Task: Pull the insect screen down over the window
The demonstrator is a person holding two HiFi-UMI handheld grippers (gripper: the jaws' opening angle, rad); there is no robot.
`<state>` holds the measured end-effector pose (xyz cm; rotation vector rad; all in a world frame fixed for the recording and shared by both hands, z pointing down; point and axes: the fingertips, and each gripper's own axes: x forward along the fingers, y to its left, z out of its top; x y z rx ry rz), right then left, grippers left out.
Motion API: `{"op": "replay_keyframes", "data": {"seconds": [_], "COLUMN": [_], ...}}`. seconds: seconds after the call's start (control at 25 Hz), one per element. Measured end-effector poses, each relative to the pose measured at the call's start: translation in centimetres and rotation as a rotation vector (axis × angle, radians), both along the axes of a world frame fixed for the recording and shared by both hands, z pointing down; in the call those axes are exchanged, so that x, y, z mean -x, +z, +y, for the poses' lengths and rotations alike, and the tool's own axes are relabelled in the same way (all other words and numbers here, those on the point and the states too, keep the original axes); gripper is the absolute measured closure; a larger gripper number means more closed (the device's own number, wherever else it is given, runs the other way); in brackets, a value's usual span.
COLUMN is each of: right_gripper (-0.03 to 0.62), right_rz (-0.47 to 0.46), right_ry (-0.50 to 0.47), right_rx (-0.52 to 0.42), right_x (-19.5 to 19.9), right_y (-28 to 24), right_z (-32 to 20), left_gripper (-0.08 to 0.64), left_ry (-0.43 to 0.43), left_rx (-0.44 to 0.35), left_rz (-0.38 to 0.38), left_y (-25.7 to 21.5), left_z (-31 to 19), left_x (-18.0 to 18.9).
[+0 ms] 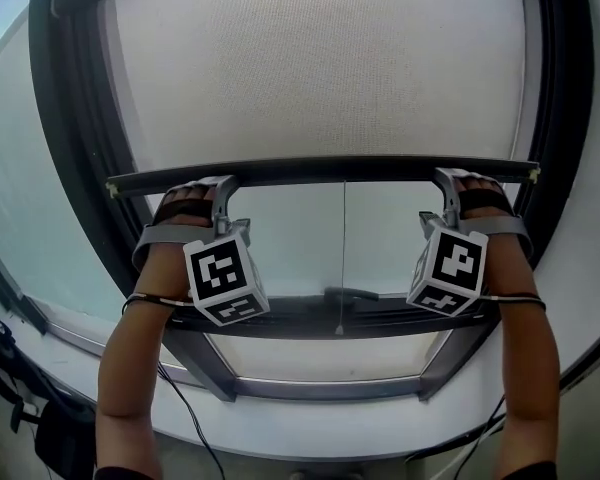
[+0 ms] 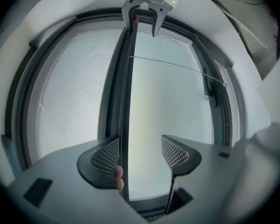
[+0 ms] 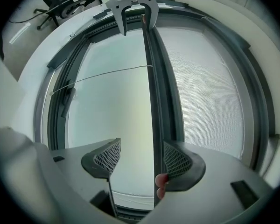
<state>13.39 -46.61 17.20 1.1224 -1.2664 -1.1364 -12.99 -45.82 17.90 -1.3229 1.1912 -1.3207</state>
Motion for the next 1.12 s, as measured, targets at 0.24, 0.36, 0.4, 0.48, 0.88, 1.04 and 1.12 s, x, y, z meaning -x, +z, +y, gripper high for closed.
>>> {"op": "replay_keyframes", "data": {"seconds": [0.24,0.36,0.4,0.48,0.88,1.04,1.12], "right_gripper": [0.304,0.304,0.305,0.305,0.304,0.304,0.305], "right_rz": [-0.013,-0.005,-0.002,-0.013,-0.106,-0.088,-0.050], "right_ry": [0.008,0.015,0.014,0.000,-0.045,-0.036,-0.027], "right_rx": [-0.006,-0.034,-0.059,-0.090,-0.044,0.004,0.059], "right_x": [0.0,0.0,0.0,0.1,0.5,0.2,-0.1], "right_y": [1.8,2.6,2.7,3.2,8.0,10.8,13.8], "right_z": [-0.7,-0.7,-0.7,-0.8,-0.5,-0.4,-0.4], "left_gripper": [0.273,0.273,0.273,0.273,0.273,0.273,0.273], "left_ry": [0.009,0.019,0.020,0.017,0.042,0.049,0.061], "left_rx": [-0.026,-0.055,-0.070,-0.072,-0.037,0.030,0.081], "left_rz": [0.019,0.050,0.063,0.075,0.075,0.050,0.054], "left_y": [1.8,2.4,2.5,3.2,7.9,11.1,13.7], "left_z": [-0.5,-0.4,-0.4,-0.5,-0.6,-0.5,-0.3], "left_x": [-0.2,-0.3,-0.3,-0.4,-0.5,-0.6,-0.8]}}
